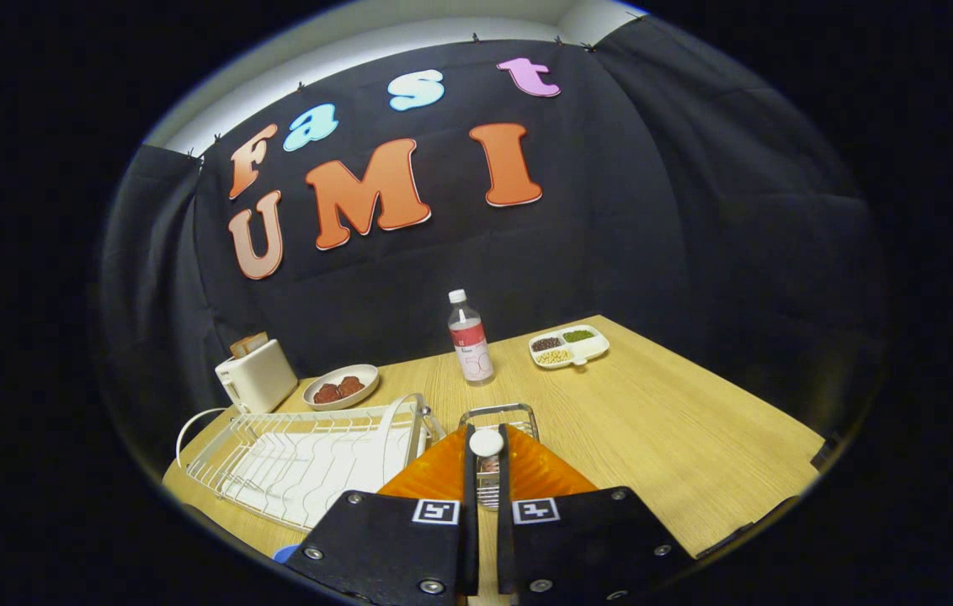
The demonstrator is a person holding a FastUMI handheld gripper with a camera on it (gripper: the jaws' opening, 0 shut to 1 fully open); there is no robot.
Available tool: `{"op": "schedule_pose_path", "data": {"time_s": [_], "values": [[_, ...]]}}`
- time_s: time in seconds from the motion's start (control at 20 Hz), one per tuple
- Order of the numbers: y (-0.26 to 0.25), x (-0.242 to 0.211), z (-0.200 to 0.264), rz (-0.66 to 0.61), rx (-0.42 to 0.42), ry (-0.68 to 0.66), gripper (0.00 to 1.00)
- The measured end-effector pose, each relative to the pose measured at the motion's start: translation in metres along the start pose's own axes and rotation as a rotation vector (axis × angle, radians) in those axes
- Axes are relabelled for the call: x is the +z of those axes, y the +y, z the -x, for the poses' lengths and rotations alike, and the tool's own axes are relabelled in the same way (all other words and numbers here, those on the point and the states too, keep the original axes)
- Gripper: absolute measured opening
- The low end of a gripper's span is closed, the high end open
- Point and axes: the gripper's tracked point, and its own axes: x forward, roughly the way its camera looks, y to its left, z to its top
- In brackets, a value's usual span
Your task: Take the plate from the dish rack, then take the spoon from the basket and place it into the plate.
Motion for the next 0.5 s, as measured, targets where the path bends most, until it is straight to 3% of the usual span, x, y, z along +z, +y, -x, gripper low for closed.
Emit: {"op": "schedule_pose_path", "data": {"time_s": [0.5], "values": [[0.021, 0.043, 0.077, 0.003, 0.103, -0.090, 0.08]]}}
